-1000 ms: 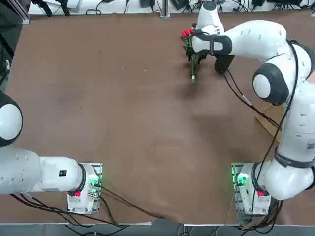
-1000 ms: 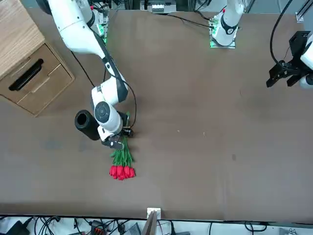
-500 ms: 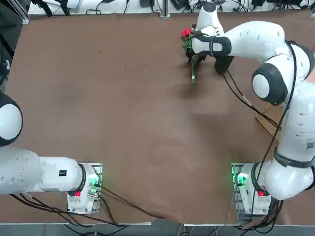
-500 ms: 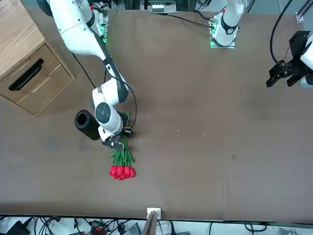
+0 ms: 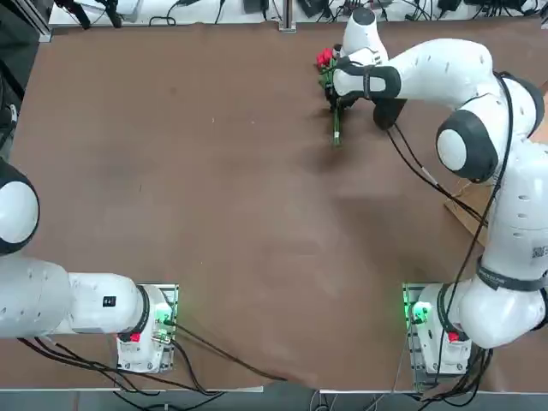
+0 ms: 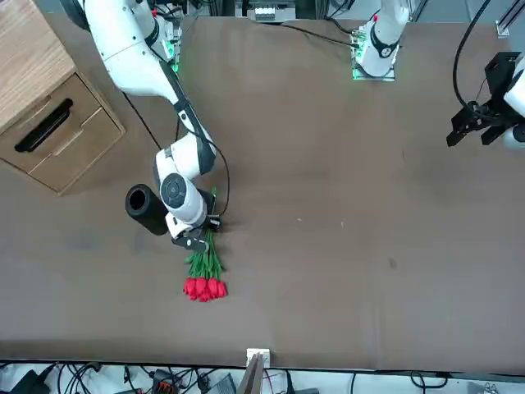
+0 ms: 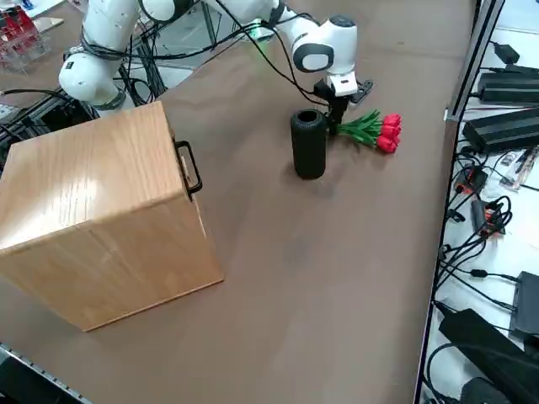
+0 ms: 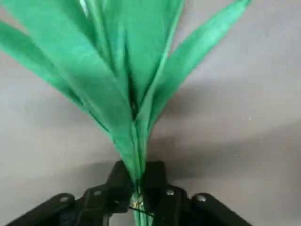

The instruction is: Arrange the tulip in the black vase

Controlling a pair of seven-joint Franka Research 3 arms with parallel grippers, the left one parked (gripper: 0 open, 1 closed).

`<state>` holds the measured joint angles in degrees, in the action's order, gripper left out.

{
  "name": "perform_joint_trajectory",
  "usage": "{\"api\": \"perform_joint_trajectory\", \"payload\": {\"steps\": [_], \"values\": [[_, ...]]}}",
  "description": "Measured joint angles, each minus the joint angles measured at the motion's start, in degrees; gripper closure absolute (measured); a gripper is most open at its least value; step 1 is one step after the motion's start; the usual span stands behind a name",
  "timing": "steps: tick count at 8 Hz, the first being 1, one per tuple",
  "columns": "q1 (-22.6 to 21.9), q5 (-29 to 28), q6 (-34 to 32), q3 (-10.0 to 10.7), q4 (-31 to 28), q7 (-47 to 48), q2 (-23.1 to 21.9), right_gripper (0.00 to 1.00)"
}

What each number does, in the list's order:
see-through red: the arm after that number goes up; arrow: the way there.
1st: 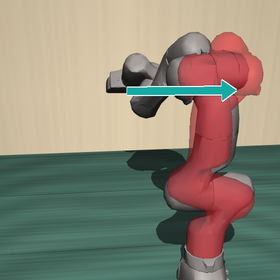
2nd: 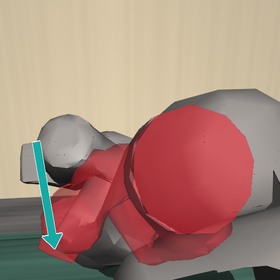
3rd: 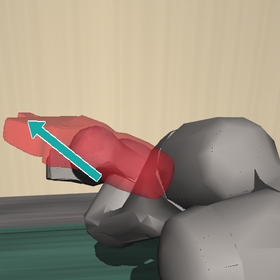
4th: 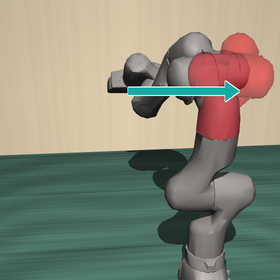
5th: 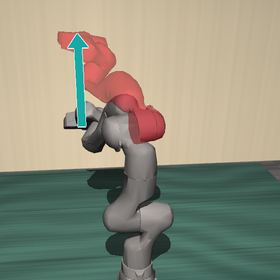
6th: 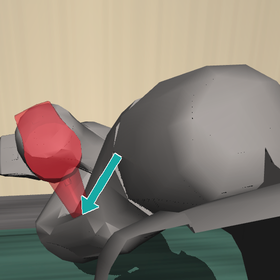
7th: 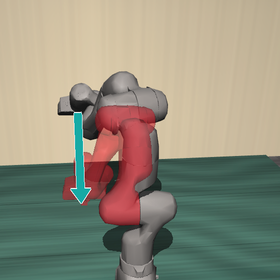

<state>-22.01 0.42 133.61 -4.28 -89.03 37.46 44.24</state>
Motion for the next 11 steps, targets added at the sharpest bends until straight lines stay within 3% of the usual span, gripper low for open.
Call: {"api": "perform_joint_trajectory", "payload": {"steps": [4, 7, 11], "values": [[-0.2, 1.0, -1.0, 1.3, 1.6, 0.1, -1.2, 0.88], [-0.8, 9.0, -7.7, 1.7, 3.3, 4.8, -6.6, 0.88], [-1.8, 22.1, -30.7, 1.8, 14.9, 14.8, -12.0, 0.89]]}}
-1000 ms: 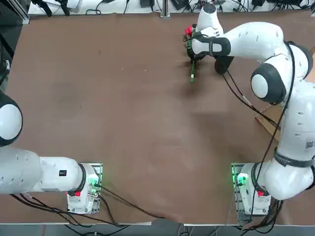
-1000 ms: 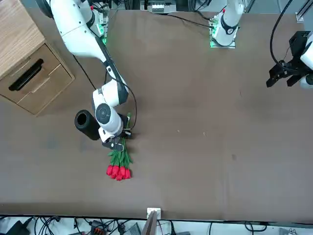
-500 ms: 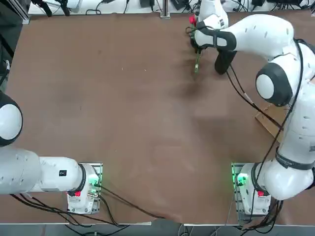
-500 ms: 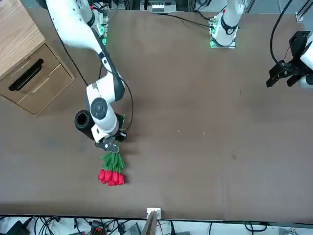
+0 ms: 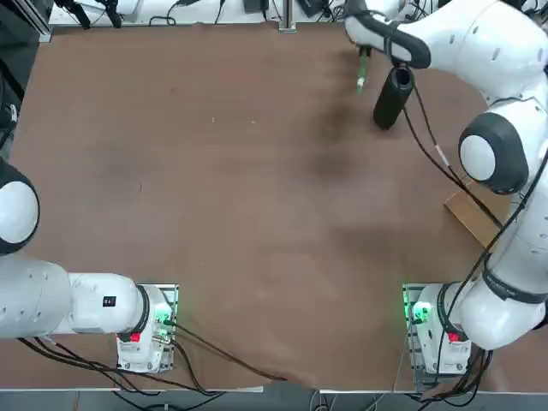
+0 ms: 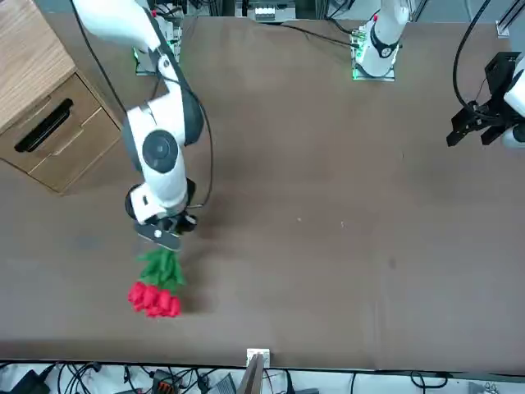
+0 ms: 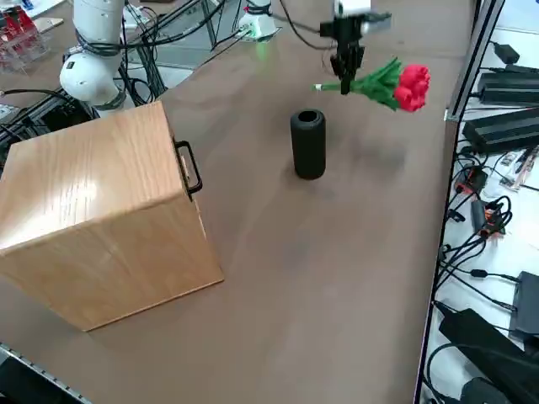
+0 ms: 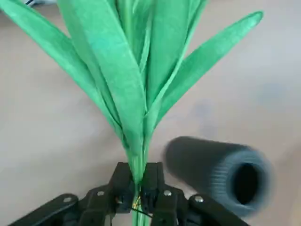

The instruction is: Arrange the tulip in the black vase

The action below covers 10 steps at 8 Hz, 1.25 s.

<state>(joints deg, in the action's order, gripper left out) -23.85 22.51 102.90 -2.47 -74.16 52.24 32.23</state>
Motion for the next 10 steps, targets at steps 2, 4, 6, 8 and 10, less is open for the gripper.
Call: {"api": "perform_joint_trajectory", "payload": {"steps": [2, 4, 6, 8, 10], "values": [[-1.5, 9.5, -12.2, 0.0, 5.6, 6.5, -0.4, 0.89], [-3.2, 18.9, -20.2, 0.0, 7.0, 13.5, -0.3, 0.89], [-4.1, 26.9, -23.0, 0.0, 7.0, 26.2, 0.6, 0.89], [-4.1, 30.8, -23.4, 0.2, 7.0, 34.9, 1.7, 0.89], [-4.1, 34.3, -24.4, 0.3, 6.8, 41.3, 3.1, 0.89]]}}
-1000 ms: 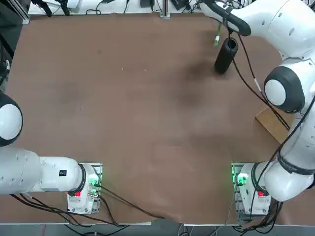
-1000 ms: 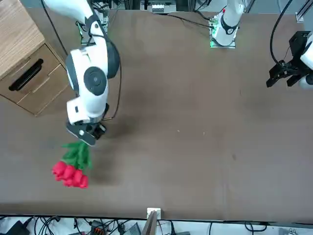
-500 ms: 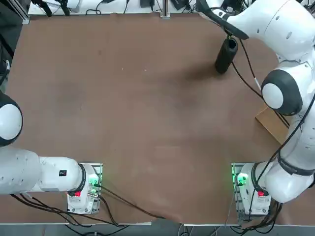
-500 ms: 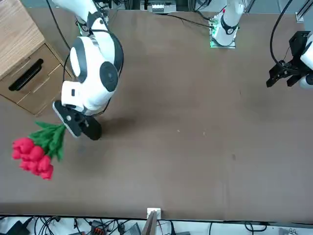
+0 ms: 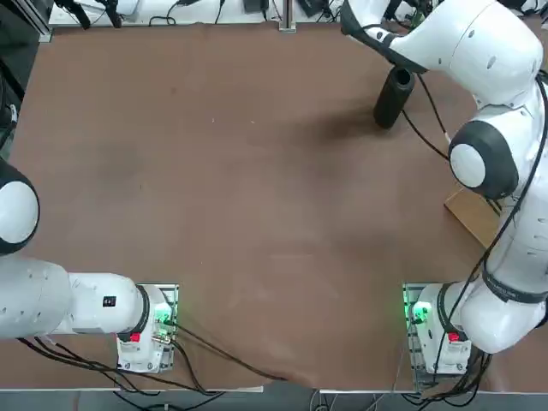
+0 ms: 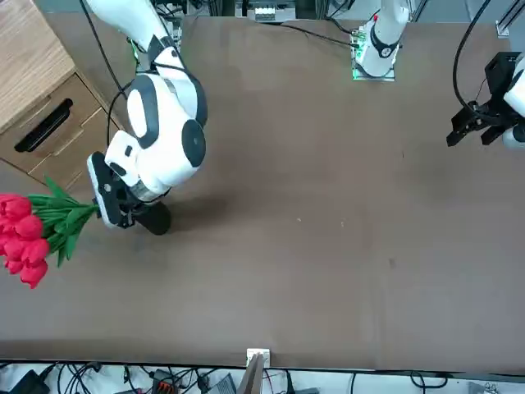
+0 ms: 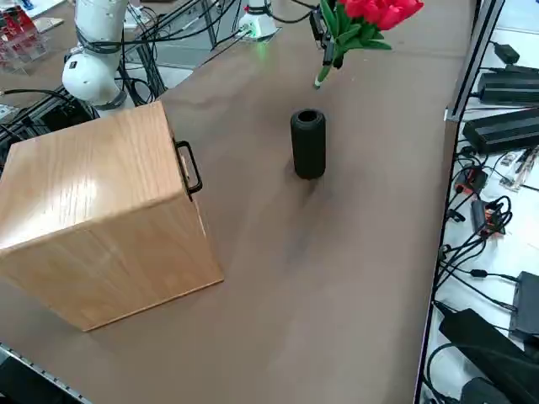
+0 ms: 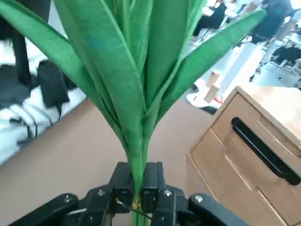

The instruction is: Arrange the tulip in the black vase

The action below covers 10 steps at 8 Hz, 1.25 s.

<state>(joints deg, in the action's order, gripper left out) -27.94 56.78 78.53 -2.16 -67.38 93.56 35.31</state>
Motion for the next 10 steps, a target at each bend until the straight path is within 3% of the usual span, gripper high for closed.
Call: {"api": "perform_joint_trajectory", "payload": {"steps": [10], "values": [[-1.0, 3.1, -10.4, 0.2, -3.1, 23.2, 5.1, 0.89]]}}
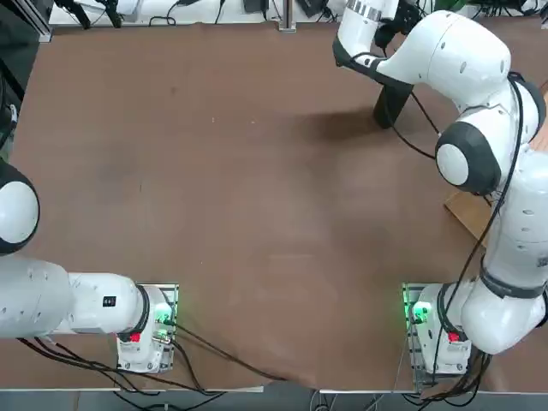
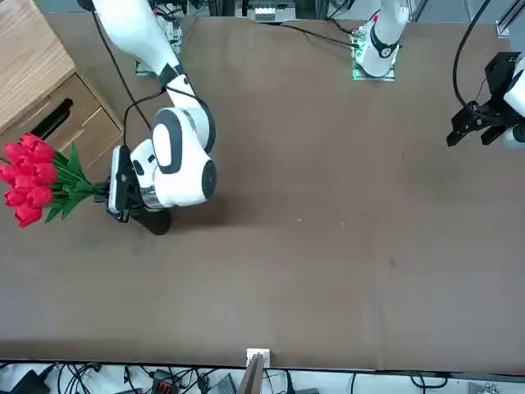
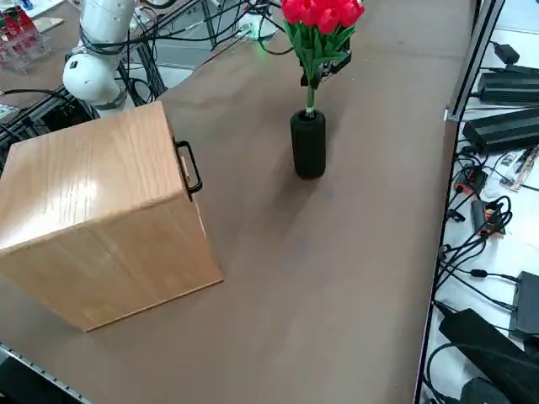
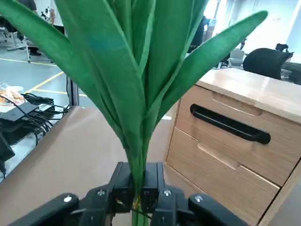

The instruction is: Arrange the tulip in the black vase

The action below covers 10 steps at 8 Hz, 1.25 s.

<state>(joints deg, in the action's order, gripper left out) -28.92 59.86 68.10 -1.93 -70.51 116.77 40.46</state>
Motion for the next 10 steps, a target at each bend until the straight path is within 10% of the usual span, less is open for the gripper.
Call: {"api": "perform_joint_trajectory", "payload": {"steps": [10], "values": [[-1.9, 0.7, -0.7, -0.1, 0.0, 3.6, 0.8, 0.89]]}}
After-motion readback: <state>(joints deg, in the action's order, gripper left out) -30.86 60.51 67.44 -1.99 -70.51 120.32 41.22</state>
